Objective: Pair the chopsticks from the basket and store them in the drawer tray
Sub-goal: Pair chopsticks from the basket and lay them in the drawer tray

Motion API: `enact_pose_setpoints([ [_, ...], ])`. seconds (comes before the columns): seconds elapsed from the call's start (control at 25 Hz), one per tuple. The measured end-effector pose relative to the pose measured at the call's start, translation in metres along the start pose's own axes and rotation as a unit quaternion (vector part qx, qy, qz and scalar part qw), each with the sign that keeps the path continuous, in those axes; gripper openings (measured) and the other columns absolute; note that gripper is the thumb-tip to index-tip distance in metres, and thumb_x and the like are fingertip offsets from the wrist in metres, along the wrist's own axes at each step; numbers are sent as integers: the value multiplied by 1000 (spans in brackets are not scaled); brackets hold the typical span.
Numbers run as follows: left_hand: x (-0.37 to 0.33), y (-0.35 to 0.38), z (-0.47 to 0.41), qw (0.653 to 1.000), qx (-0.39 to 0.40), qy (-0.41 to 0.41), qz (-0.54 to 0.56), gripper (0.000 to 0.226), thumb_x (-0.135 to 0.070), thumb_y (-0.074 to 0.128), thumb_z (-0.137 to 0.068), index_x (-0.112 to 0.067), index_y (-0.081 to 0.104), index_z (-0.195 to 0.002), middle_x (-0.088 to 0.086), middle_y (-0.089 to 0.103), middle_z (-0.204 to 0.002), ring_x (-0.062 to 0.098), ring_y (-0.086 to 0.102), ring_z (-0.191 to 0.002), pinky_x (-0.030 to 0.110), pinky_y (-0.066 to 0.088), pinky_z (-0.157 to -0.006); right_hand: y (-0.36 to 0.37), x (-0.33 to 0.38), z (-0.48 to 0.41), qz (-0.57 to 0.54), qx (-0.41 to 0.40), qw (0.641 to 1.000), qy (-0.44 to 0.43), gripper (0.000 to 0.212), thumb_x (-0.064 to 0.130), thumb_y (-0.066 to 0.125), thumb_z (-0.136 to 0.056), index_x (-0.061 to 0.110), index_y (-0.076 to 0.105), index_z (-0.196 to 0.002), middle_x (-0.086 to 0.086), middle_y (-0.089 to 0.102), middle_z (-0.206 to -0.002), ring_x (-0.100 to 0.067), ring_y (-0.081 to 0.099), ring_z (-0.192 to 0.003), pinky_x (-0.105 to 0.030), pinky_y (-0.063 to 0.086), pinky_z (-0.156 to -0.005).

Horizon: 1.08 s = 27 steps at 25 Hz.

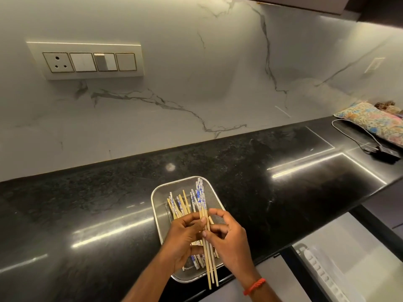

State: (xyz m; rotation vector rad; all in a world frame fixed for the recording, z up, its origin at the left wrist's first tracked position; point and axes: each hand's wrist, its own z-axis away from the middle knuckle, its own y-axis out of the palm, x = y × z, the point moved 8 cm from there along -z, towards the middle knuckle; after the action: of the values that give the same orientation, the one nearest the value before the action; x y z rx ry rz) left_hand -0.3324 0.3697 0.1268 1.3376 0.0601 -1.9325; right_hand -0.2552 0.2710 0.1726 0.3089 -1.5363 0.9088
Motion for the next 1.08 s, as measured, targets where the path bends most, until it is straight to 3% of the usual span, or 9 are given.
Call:
enact_pose_setpoints([
  [0.08, 2, 11, -2, 1000, 10, 5, -7, 18, -11, 64, -94, -3, 72, -108, 24, 75, -103, 31, 74, -85, 48, 62, -66, -11, -4, 1, -4, 8, 1000, 5, 56, 13, 77, -83, 34, 51, -128, 7, 79, -86, -2, 74, -83, -14, 56, -73],
  [0.2, 11, 27, -5, 1000, 8, 5, -19, 20, -12, 65, -93, -1, 72, -109, 20, 74, -95, 29, 73, -80, 56, 60, -73, -27, -16, 4, -1, 23, 1000, 12, 68, 13, 77, -83, 27, 44, -141, 6, 79, -87, -3, 74, -86, -14, 57, -76],
  [0.36, 25, 61, -6, 999, 25, -2, -32, 21, -11, 66, -93, 1, 72, -109, 26, 74, -101, 31, 74, -83, 46, 62, -66, -59, -32, 9, -28, 6, 999, 33, 75, 11, 75, -84, 29, 36, -146, 8, 77, -86, 3, 73, -85, -1, 48, -69],
  [0.52, 38, 102, -10, 999, 21, -6, -48, 19, -11, 66, -93, -1, 73, -107, 27, 74, -103, 36, 74, -90, 51, 62, -74, -97, -53, 17, -42, 5, 999, 34, 77, 14, 74, -86, 29, 33, -149, 1, 79, -90, -5, 75, -84, -16, 58, -75],
  [0.64, 58, 137, -11, 997, 27, -16, -64, 20, -10, 64, -94, -1, 72, -109, 26, 76, -97, 32, 76, -80, 46, 62, -68, -124, -75, 29, -64, 16, 997, 51, 80, 12, 74, -85, 30, 31, -149, -2, 77, -93, -10, 75, -85, -28, 62, -77],
  [0.72, 72, 160, -13, 996, 33, -29, -72, 20, -11, 64, -94, -1, 72, -110, 26, 76, -95, 30, 76, -76, 47, 62, -69, -144, -89, 39, -78, 9, 995, 67, 80, 11, 74, -85, 31, 31, -149, -3, 77, -94, -11, 75, -86, -28, 62, -75],
  [0.88, 100, 200, -16, 993, 43, -53, -95, 20, -19, 66, -93, -6, 75, -106, 28, 74, -104, 38, 71, -88, 59, 60, -78, -183, -119, 53, -100, 5, 991, 90, 79, 10, 76, -83, 30, 34, -147, -5, 77, -96, -12, 75, -87, -30, 62, -77],
  [1.08, 122, 239, -16, 990, 33, -55, -124, 19, -21, 65, -95, -8, 74, -106, 19, 78, -99, 35, 69, -88, 51, 63, -74, -217, -149, 62, -104, 15, 991, 88, 80, 8, 77, -82, 31, 36, -146, -5, 78, -96, -13, 75, -90, -36, 61, -85],
])
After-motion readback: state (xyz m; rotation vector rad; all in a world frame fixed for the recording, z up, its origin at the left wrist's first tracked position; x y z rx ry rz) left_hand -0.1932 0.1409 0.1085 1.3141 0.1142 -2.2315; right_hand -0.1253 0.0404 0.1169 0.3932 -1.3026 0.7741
